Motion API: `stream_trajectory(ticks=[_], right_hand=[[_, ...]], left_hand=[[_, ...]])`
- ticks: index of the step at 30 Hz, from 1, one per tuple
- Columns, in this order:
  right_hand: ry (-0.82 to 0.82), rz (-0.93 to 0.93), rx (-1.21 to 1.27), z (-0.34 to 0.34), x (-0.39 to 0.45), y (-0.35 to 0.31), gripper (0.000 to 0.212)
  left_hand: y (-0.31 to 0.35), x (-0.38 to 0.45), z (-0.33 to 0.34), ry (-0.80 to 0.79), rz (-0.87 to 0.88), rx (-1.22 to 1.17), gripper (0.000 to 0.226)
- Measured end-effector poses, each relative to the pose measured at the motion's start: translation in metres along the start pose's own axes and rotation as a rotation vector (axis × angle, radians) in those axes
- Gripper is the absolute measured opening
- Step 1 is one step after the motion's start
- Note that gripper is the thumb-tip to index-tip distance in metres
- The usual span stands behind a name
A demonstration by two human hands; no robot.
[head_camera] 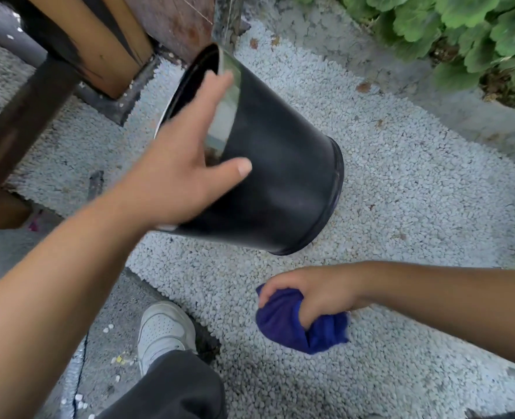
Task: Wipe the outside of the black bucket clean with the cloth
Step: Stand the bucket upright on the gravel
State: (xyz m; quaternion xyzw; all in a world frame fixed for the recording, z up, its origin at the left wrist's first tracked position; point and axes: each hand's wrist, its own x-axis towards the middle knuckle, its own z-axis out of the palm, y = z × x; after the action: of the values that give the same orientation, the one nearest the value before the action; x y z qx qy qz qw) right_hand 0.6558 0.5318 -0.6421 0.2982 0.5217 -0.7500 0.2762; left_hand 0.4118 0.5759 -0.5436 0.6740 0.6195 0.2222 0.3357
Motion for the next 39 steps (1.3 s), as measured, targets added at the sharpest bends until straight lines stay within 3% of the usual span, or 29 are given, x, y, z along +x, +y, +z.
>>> stream_trajectory(ticks=[2, 5, 8, 11, 13, 15, 17, 19, 20, 22, 24, 27, 32, 39], right_hand=[[-0.100, -0.044, -0.031, -0.034, -0.036, -0.022, 0.062], [-0.004, -0.118, -0.022, -0.095, -0.105, -0.042, 0.064], [0.255, -0.209, 0.262, -0.135, -0.162, -0.043, 0.068], [0.572, -0.277, 0.419, -0.149, -0.176, -0.045, 0.040], [0.799, -0.203, 0.337, -0.149, -0.165, -0.048, 0.055], [0.904, -0.126, 0.184, -0.146, -0.150, -0.058, 0.062], [0.933, -0.100, 0.113, -0.146, -0.139, -0.068, 0.063], [0.958, -0.065, 0.054, -0.146, -0.134, -0.075, 0.065], [0.956, -0.040, 0.059, -0.147, -0.133, -0.076, 0.066], [0.899, 0.018, 0.102, -0.144, -0.131, -0.076, 0.059], [0.892, 0.092, 0.098, -0.143, -0.126, -0.077, 0.052], [0.921, 0.142, -0.047, -0.141, -0.121, -0.088, 0.035], [1.024, 0.199, -0.158, -0.139, -0.118, -0.090, 0.027], [1.000, 0.212, 0.056, -0.128, -0.102, -0.076, 0.032]], left_hand=[[0.004, -0.016, 0.009, -0.045, 0.045, -0.016, 0.094], [0.009, -0.029, 0.033, -0.124, 0.122, 0.081, 0.095], [0.010, -0.040, 0.055, -0.175, 0.132, 0.282, 0.084], [0.002, -0.049, 0.059, -0.136, 0.234, 0.506, 0.065], [-0.004, -0.057, 0.059, -0.077, 0.213, 0.447, 0.068], [-0.008, -0.066, 0.062, 0.044, 0.058, 0.348, 0.073], [-0.010, -0.072, 0.069, 0.126, -0.190, 0.219, 0.088], [-0.007, -0.073, 0.073, -0.004, -0.535, -0.118, 0.100], [-0.003, -0.071, 0.073, -0.093, -0.704, -0.377, 0.097], [0.007, -0.067, 0.078, -0.230, -0.900, -0.778, 0.066], [0.014, -0.062, 0.090, -0.212, -0.901, -0.852, 0.035], [0.018, -0.054, 0.092, -0.090, -0.927, -0.865, 0.019], [-0.002, -0.031, 0.050, -0.056, -0.862, -0.705, 0.013], [-0.025, 0.039, -0.009, 0.115, -0.693, -0.388, 0.020]])
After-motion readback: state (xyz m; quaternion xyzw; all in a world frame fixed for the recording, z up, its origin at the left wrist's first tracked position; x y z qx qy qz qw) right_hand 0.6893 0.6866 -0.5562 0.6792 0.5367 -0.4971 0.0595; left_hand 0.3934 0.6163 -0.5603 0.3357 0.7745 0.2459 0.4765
